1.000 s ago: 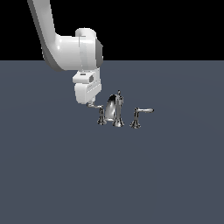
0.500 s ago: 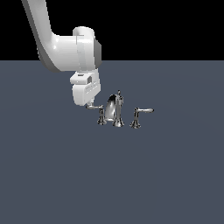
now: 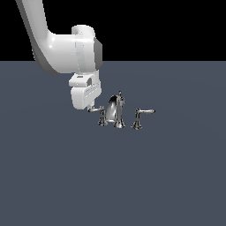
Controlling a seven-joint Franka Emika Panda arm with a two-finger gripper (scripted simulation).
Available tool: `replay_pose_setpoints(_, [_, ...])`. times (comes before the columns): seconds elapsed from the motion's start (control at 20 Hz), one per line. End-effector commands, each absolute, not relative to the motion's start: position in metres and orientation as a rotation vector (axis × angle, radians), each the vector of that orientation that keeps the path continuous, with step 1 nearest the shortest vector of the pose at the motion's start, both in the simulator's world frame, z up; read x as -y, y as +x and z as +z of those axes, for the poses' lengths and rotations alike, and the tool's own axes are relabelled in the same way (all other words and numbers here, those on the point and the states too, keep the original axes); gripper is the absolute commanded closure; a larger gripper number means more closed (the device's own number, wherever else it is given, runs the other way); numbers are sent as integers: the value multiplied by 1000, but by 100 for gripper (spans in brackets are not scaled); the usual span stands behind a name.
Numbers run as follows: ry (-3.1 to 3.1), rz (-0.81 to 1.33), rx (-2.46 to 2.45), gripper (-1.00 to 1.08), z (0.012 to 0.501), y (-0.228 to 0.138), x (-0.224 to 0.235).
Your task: Turn on the faucet by rotating a designated handle.
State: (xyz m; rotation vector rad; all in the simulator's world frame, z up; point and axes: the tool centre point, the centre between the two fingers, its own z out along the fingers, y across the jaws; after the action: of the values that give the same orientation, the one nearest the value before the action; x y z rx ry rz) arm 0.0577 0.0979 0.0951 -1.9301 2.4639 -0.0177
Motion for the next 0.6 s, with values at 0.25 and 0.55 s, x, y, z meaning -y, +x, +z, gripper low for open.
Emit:
replay_pose_setpoints(0.25, [-1947, -1, -2465, 108, 95, 31, -101])
replay_pose_setpoints(0.55, [-1949, -1, -2461, 108, 95, 23, -88])
